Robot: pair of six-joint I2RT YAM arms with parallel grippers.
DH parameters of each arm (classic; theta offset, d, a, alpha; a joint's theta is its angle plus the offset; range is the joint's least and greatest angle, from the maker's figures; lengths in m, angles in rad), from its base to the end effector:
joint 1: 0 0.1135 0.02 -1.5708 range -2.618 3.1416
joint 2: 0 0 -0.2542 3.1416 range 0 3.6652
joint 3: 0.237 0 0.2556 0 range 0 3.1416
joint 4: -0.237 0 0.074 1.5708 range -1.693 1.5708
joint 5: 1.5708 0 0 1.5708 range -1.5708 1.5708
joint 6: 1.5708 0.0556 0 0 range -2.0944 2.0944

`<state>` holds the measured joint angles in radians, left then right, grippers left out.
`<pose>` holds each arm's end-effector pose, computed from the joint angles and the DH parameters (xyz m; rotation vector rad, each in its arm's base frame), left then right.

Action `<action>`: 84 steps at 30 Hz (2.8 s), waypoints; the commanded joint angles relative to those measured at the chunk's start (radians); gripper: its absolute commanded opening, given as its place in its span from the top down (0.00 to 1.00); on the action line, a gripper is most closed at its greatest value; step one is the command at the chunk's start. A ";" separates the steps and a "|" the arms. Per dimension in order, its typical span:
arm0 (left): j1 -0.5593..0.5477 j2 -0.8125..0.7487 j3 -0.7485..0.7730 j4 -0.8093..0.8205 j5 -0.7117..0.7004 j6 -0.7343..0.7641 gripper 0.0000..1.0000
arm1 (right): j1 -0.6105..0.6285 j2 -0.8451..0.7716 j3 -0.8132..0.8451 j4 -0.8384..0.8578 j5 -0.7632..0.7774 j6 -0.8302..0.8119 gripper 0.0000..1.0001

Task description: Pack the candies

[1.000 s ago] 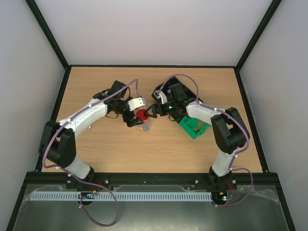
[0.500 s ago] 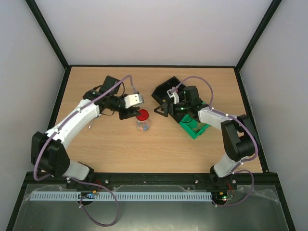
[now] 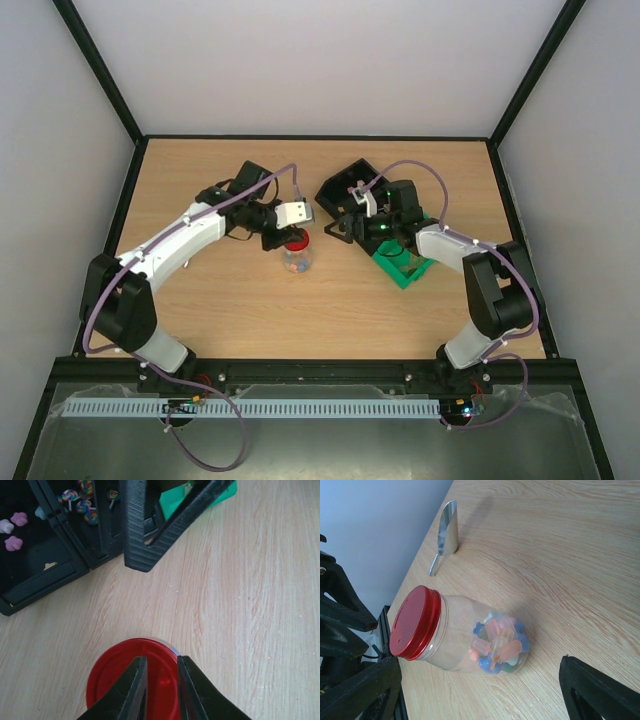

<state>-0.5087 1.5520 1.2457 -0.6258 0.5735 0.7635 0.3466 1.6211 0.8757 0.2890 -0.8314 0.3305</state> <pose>0.2841 -0.1930 0.2530 1.5996 1.7756 -0.5958 0.3210 0.1596 0.1938 -0.5714 2.0140 1.2582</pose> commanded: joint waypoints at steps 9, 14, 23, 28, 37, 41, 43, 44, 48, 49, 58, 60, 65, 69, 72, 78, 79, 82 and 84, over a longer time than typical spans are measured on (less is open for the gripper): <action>-0.025 0.064 -0.148 0.057 -0.150 0.069 0.85 | -0.004 -0.023 -0.014 -0.018 -0.022 -0.002 0.12; -0.005 0.060 -0.138 0.021 -0.119 0.056 0.85 | -0.004 -0.023 -0.020 -0.020 -0.018 -0.024 0.12; 0.058 -0.026 -0.017 0.039 0.051 -0.085 0.48 | -0.002 -0.045 -0.090 0.100 0.031 -0.108 0.05; 0.142 -0.089 -0.009 0.091 0.078 -0.214 0.16 | 0.043 -0.043 -0.151 0.221 0.134 -0.165 0.03; 0.308 -0.195 -0.063 0.253 0.038 -0.553 0.00 | 0.185 0.025 -0.230 0.472 0.286 -0.270 0.01; 0.309 -0.160 -0.020 0.094 0.037 -0.445 0.00 | 0.218 0.056 -0.269 0.553 0.311 -0.340 0.01; 0.309 -0.143 -0.029 0.067 0.022 -0.431 0.00 | 0.224 0.080 -0.271 0.579 0.310 -0.342 0.01; 0.308 -0.144 -0.046 0.071 0.013 -0.427 0.00 | 0.229 0.091 -0.271 0.595 0.310 -0.343 0.01; 0.295 -0.193 -0.145 0.136 -0.007 -0.382 0.00 | 0.255 0.134 -0.269 0.664 0.310 -0.373 0.01; 0.289 -0.206 -0.169 0.154 -0.012 -0.375 0.00 | 0.259 0.146 -0.265 0.676 0.307 -0.380 0.01; 0.195 -0.201 -0.215 0.166 -0.070 -0.322 0.02 | 0.306 0.265 -0.221 0.801 0.300 -0.425 0.01; 0.179 -0.193 -0.213 0.164 -0.077 -0.319 0.03 | 0.311 0.295 -0.196 0.819 0.299 -0.407 0.01; 0.142 -0.180 -0.212 0.154 -0.091 -0.301 0.03 | 0.334 0.335 -0.179 0.867 0.315 -0.386 0.01; 0.129 -0.159 -0.211 0.156 -0.095 -0.293 0.03 | 0.343 0.356 -0.162 0.885 0.324 -0.367 0.01; 0.108 -0.143 -0.209 0.146 -0.106 -0.253 0.03 | 0.347 0.369 -0.154 0.889 0.322 -0.364 0.00; 0.079 -0.114 -0.210 0.157 -0.116 -0.177 0.04 | 0.349 0.369 -0.153 0.890 0.321 -0.367 0.07; 0.076 -0.111 -0.209 0.159 -0.113 -0.165 0.04 | 0.350 0.370 -0.153 0.890 0.318 -0.369 0.08; 0.063 -0.095 -0.212 0.167 -0.115 -0.140 0.05 | 0.352 0.368 -0.153 0.889 0.306 -0.376 0.12; 0.057 -0.080 -0.211 0.180 -0.121 -0.140 0.05 | 0.356 0.367 -0.156 0.890 0.304 -0.384 0.13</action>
<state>-0.4393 1.4448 1.0348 -0.4759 0.4583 0.5774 0.6888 1.9778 0.7078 1.1294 -0.5117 -0.0341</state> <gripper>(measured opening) 0.954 0.884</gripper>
